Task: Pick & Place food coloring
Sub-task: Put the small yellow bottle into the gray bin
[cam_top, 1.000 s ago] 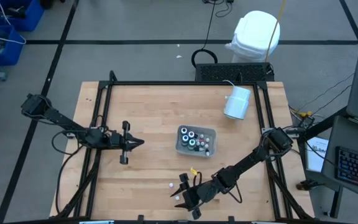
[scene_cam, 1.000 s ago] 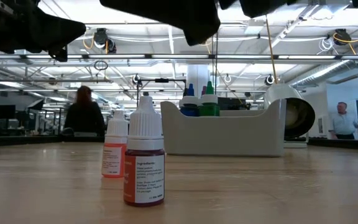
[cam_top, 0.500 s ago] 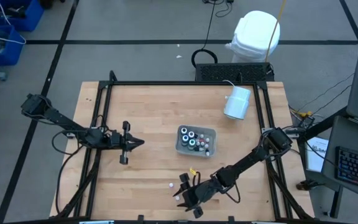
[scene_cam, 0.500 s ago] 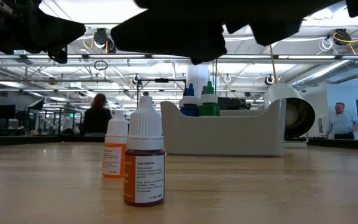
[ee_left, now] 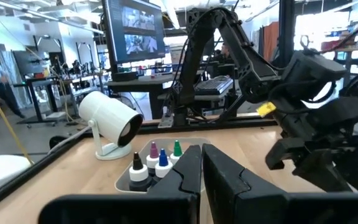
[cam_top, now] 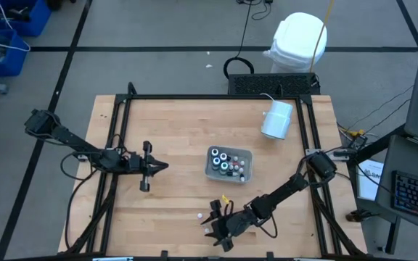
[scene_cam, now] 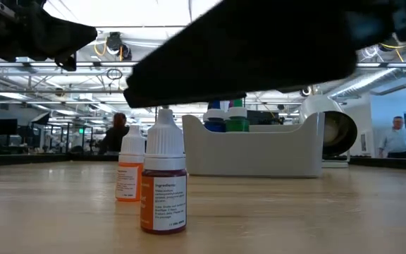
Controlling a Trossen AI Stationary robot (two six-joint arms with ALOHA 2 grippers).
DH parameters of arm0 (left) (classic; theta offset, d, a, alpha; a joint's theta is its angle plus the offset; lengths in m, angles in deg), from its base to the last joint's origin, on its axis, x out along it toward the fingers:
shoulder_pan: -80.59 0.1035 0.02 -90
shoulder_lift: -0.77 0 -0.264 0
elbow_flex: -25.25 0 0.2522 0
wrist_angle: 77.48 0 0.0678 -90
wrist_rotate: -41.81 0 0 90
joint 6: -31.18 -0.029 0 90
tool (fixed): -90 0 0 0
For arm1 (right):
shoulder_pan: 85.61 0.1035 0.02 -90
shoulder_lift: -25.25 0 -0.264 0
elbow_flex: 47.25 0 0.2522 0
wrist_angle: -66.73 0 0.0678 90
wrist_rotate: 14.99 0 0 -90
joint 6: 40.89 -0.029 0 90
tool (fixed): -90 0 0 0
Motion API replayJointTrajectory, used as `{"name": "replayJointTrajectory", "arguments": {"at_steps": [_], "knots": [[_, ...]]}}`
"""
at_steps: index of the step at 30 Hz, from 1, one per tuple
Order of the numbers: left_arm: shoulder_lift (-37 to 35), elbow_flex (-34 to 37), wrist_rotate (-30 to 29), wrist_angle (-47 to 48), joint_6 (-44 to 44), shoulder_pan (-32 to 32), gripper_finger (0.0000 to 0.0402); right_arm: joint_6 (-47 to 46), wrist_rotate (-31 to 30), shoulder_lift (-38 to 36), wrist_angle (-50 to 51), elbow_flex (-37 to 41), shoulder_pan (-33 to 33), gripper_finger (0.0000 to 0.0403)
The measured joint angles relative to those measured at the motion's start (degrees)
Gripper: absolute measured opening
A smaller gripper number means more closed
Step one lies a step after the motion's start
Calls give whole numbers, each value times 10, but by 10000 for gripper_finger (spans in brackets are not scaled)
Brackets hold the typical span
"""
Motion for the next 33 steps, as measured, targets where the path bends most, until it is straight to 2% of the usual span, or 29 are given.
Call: {"name": "replayJointTrajectory", "arguments": {"at_steps": [12, 18, 22, 30, 33], "knots": [[0, 0, 0, 0, -10, 0, 24, -48, -2, 24, -5, 0, -2, 185], [0, 0, 0, -1, -50, 0, 24, -51, 1, 34, -23, 0, -8, 178], [0, 0, 0, -1, -68, 0, 24, -55, 15, 34, -22, 0, -8, 151], [0, 0, 0, -2, -84, 0, 24, -76, 44, 34, -19, 0, -8, 64], [0, 0, 0, -2, -84, 0, 24, -76, 45, 31, -14, 0, -7, 51]]}}
